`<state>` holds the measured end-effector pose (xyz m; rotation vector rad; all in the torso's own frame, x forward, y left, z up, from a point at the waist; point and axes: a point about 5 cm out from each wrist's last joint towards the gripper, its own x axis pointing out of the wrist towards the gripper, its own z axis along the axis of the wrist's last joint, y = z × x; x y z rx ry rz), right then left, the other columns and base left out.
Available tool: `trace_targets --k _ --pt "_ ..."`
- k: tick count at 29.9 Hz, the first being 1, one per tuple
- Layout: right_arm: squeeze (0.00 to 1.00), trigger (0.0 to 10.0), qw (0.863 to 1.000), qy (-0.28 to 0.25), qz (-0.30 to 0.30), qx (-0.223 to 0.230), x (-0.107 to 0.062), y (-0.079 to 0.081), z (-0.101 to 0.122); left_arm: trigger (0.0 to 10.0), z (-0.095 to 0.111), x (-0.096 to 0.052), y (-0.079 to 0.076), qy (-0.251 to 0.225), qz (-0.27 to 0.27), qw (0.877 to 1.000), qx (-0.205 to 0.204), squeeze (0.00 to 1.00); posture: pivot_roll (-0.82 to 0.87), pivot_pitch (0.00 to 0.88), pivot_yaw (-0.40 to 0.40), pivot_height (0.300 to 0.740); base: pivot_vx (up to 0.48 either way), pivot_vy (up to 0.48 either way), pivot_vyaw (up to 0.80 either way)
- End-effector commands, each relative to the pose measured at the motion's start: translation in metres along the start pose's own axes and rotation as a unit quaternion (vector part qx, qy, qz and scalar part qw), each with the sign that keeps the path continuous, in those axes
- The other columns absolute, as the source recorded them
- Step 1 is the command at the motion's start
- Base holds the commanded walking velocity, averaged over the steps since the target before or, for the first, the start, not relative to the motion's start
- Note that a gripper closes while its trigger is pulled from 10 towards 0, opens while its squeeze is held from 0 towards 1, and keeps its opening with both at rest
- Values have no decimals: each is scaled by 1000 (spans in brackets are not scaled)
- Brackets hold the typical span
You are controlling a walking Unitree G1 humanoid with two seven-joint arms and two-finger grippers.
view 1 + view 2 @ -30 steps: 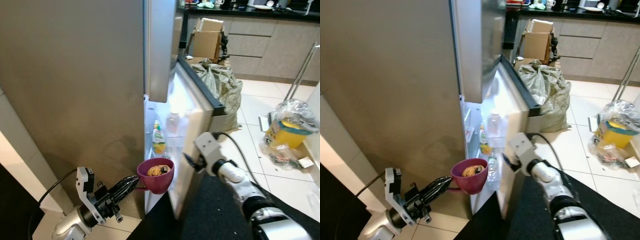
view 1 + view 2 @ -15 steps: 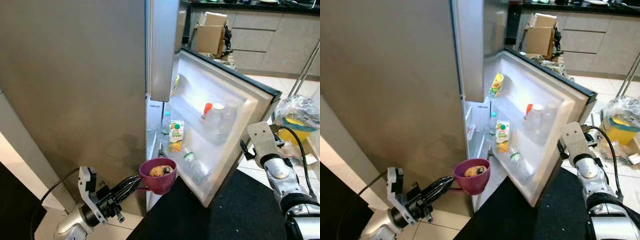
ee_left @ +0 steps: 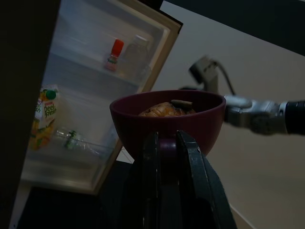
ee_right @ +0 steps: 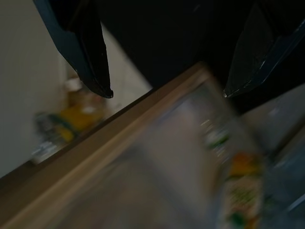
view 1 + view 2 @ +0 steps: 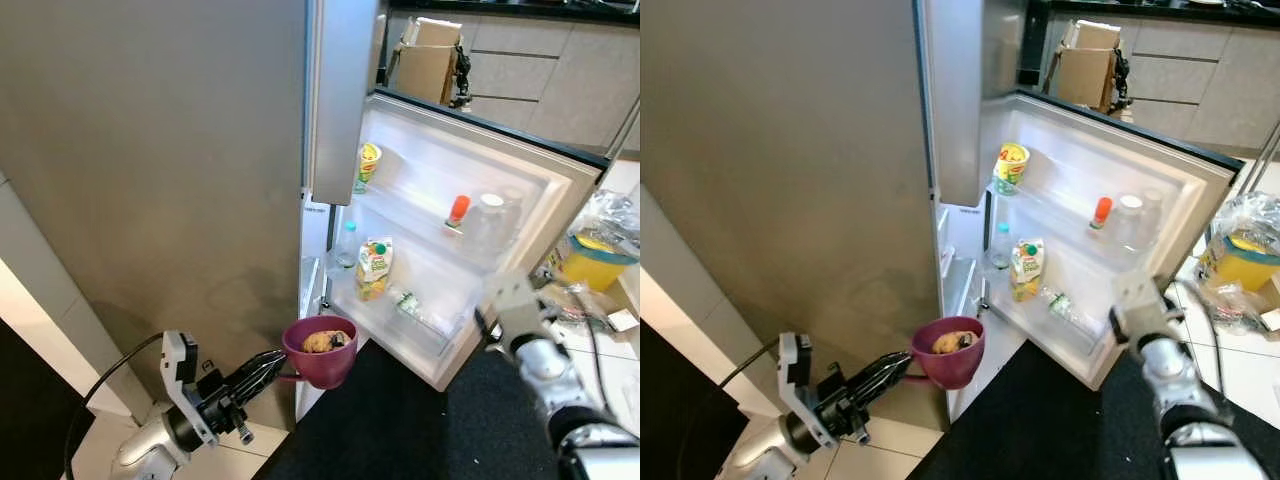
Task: Restocking fridge
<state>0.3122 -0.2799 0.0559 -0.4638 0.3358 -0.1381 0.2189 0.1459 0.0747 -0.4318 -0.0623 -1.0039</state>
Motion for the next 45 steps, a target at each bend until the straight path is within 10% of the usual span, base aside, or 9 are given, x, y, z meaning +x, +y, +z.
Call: trace_targets --k 1,45 --pt "0 10000 1000 26 17 -2 -4 7 -13 10000 4 7 -4 -14 -9 1000 7 0 -32 48 -5 740 0 0 0" --pt "0 10000 990 -92 109 9 10 36 48 10000 -3 5 -9 17 -23 999 -16 0 -26 45 -1 740 0 -222 0"
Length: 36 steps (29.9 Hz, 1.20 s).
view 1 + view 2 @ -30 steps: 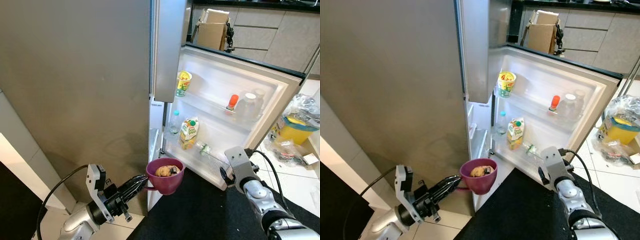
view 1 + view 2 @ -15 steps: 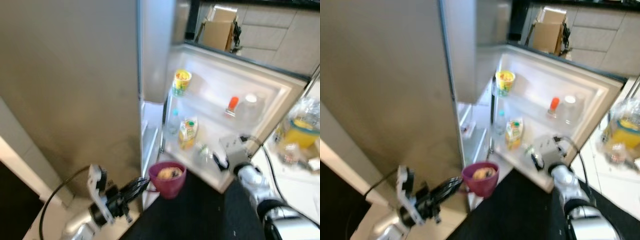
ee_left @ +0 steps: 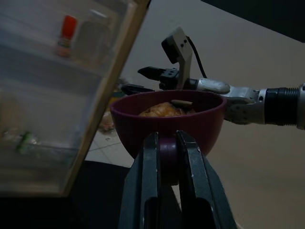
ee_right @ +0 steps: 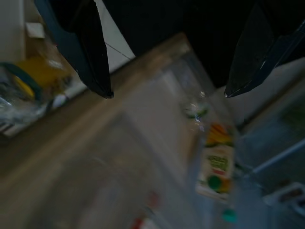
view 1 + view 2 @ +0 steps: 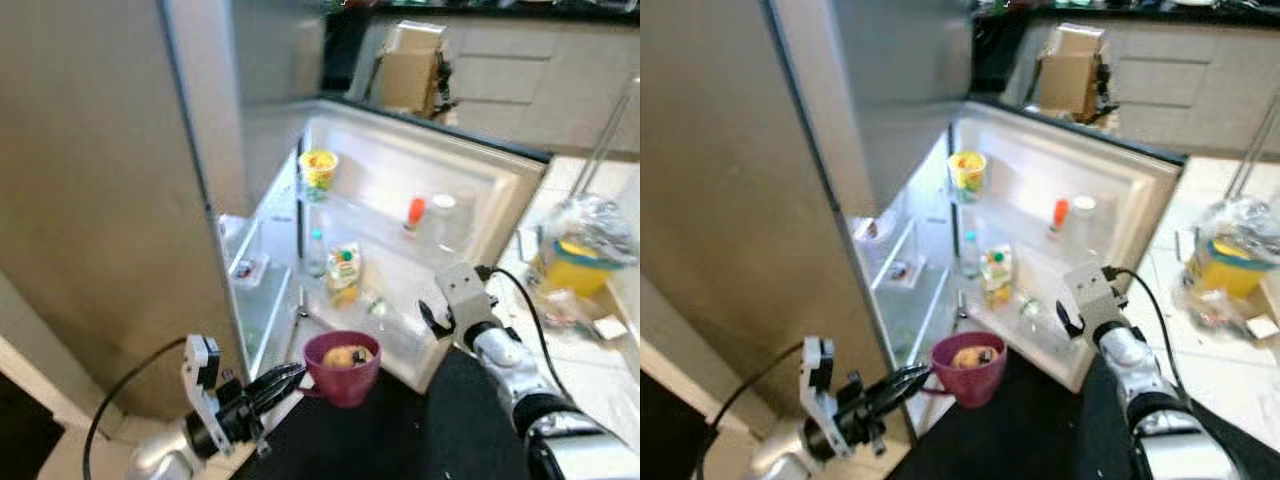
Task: Restocking fridge
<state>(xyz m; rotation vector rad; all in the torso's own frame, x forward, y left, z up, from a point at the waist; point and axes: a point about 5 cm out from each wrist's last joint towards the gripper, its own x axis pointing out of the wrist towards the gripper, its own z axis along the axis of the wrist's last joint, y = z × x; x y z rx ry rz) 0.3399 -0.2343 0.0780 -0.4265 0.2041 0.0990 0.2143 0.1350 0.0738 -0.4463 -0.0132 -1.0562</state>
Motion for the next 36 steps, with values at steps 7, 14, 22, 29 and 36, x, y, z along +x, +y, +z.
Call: trace_targets --k 7,14,22,29,36 --pt "0 10000 999 -4 33 2 0 7 1 10000 2 0 -1 -6 -3 1000 4 0 -32 46 -4 740 0 -276 0" --pt "0 10000 998 -8 62 1 0 14 1 10000 1 1 -1 -7 -2 1000 5 0 -33 47 -6 740 0 -276 743" --pt "0 10000 997 -7 72 2 0 15 0 10000 1 1 -1 -10 1 1000 4 0 -32 47 -8 740 0 -64 745" --pt "0 10000 997 -7 71 3 0 14 0 10000 2 2 0 -11 1 1000 5 0 -35 47 -9 740 0 0 744" --pt "0 10000 997 -5 74 -1 0 15 0 10000 2 2 0 -11 0 1000 6 0 -36 46 -9 740 0 0 739"
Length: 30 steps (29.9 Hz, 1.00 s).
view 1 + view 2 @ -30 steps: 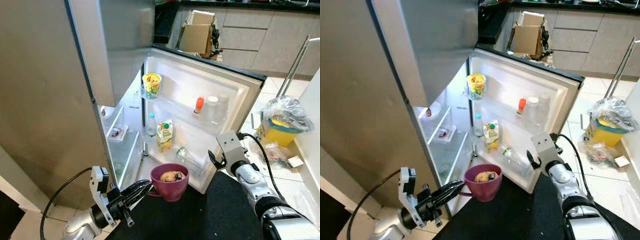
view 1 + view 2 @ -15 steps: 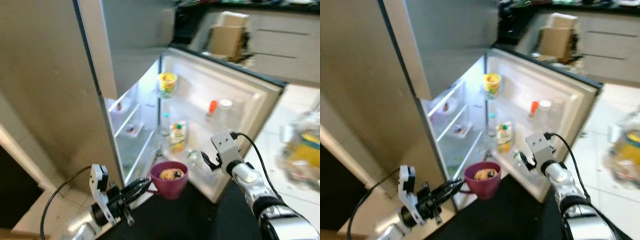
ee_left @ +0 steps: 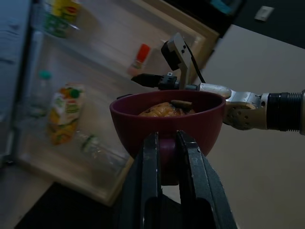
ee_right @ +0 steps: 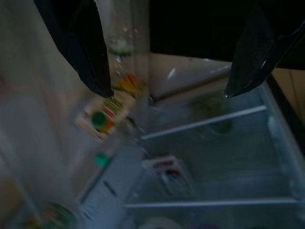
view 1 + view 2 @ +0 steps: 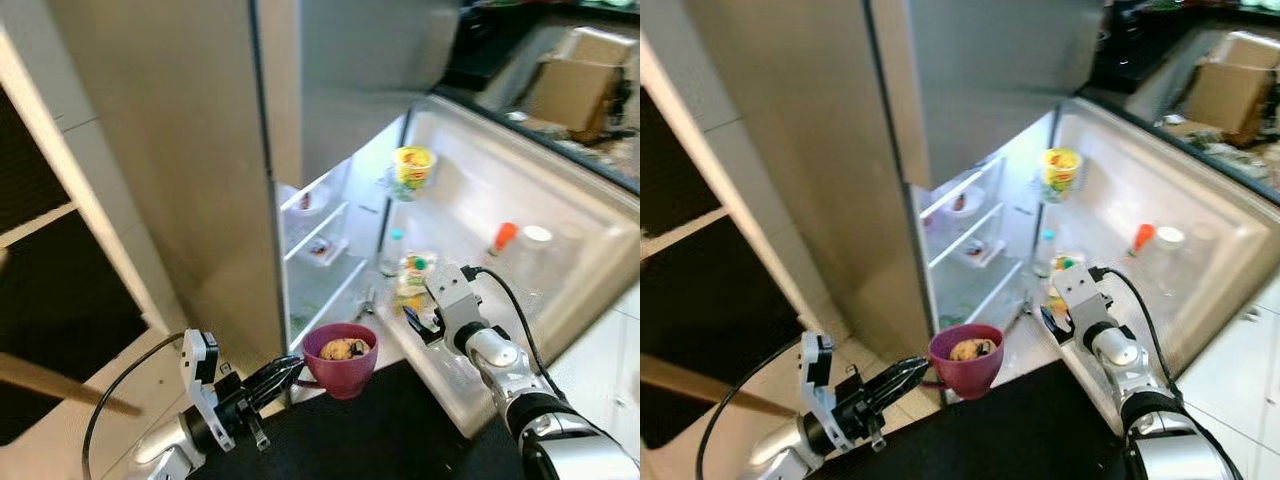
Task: Restocking fridge
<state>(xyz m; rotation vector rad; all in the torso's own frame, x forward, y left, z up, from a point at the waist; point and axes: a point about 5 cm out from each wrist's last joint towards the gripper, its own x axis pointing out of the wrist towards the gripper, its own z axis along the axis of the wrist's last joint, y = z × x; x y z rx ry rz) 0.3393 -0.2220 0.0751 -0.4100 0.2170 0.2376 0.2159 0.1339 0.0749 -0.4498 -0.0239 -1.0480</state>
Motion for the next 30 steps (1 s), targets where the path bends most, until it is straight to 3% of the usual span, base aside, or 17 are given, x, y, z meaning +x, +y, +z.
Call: trace_targets --k 1,6,30 --pt "0 10000 1000 3 4 0 -1 2 -2 10000 1 0 -1 -6 -3 1000 4 0 -36 46 -9 740 0 0 738" --pt "0 10000 1000 2 -3 1 0 2 -2 10000 1 0 -1 -6 -3 1000 4 0 -36 46 -9 740 0 0 268" --pt "0 10000 1000 0 -6 -1 0 3 -1 10000 2 0 0 -6 -5 1000 4 0 -31 43 -9 740 0 -305 0"
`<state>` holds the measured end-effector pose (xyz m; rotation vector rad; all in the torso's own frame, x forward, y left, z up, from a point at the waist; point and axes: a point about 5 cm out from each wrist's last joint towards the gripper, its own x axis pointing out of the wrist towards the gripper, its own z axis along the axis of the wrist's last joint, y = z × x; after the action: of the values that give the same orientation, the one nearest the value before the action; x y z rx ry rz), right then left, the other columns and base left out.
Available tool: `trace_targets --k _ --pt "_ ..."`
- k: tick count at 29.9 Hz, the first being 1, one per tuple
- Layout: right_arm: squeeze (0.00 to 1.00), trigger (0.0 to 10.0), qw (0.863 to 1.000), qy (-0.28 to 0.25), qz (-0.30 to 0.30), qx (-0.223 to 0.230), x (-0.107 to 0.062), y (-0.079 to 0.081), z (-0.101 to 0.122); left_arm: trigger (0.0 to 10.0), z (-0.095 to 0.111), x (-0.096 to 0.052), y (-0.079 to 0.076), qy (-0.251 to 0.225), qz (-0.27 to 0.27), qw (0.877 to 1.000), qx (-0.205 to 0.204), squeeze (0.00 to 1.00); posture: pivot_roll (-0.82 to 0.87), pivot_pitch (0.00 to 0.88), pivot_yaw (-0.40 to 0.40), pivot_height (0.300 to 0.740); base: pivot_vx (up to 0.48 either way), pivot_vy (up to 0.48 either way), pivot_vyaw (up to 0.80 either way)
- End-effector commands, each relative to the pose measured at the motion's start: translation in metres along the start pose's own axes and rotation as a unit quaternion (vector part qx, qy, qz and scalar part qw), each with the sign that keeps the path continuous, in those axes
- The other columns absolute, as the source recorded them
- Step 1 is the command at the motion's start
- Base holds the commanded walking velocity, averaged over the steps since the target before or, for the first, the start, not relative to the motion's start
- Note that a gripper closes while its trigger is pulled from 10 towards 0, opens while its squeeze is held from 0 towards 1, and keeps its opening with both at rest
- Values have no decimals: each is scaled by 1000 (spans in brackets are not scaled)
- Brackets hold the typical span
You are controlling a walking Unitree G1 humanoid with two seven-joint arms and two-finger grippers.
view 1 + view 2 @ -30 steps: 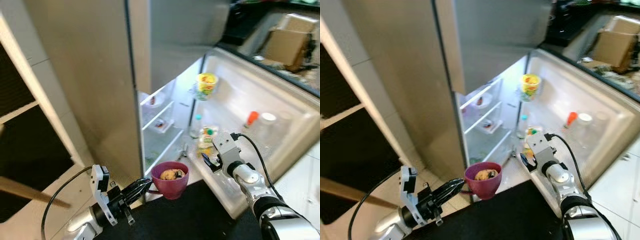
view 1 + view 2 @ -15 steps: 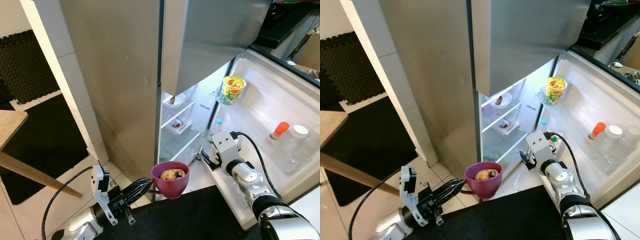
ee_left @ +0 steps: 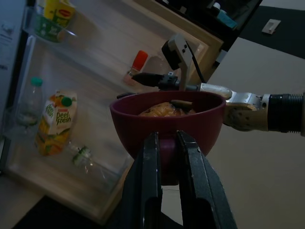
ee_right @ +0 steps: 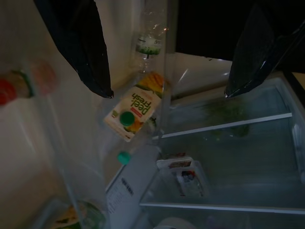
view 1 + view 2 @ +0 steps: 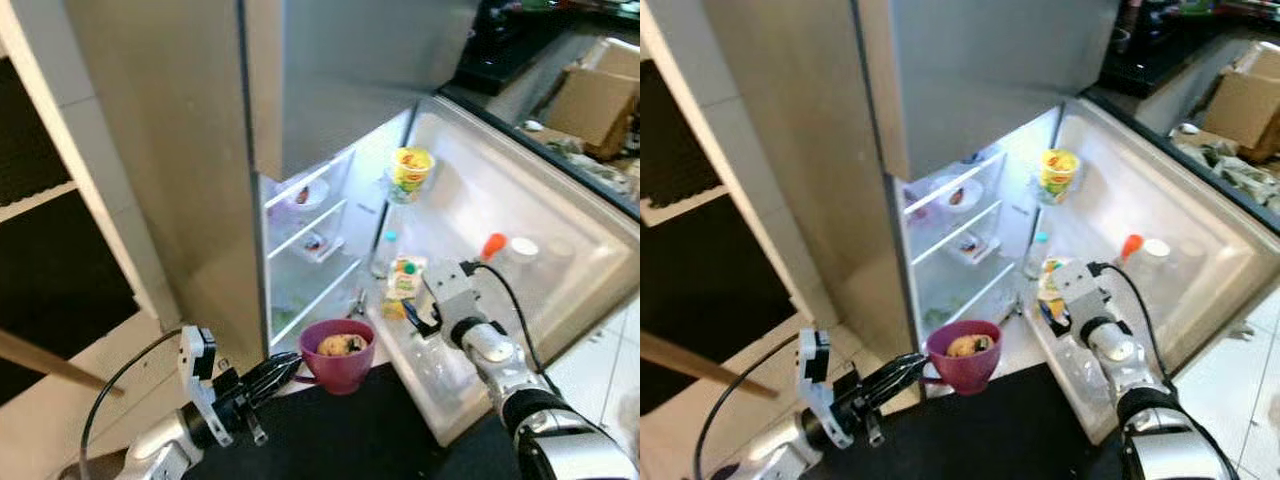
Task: Restocking fridge
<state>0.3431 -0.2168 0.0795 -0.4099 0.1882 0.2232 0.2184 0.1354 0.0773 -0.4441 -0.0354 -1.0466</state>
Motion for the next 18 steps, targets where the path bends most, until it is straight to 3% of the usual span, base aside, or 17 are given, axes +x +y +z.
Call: trace_targets --k 1,11,18 --pt "0 10000 1000 12 5 0 -3 1 -7 10000 -1 0 -2 -3 -5 1000 -1 0 -31 43 -9 740 0 -315 0" --pt "0 10000 1000 -4 14 13 -3 3 -5 10000 -1 1 -1 -3 -4 1000 0 0 -34 41 -8 740 0 -307 0" --pt "0 10000 1000 -7 -13 5 -3 -5 -1 10000 1 1 0 -11 6 1000 1 0 -30 44 -9 740 0 0 0"
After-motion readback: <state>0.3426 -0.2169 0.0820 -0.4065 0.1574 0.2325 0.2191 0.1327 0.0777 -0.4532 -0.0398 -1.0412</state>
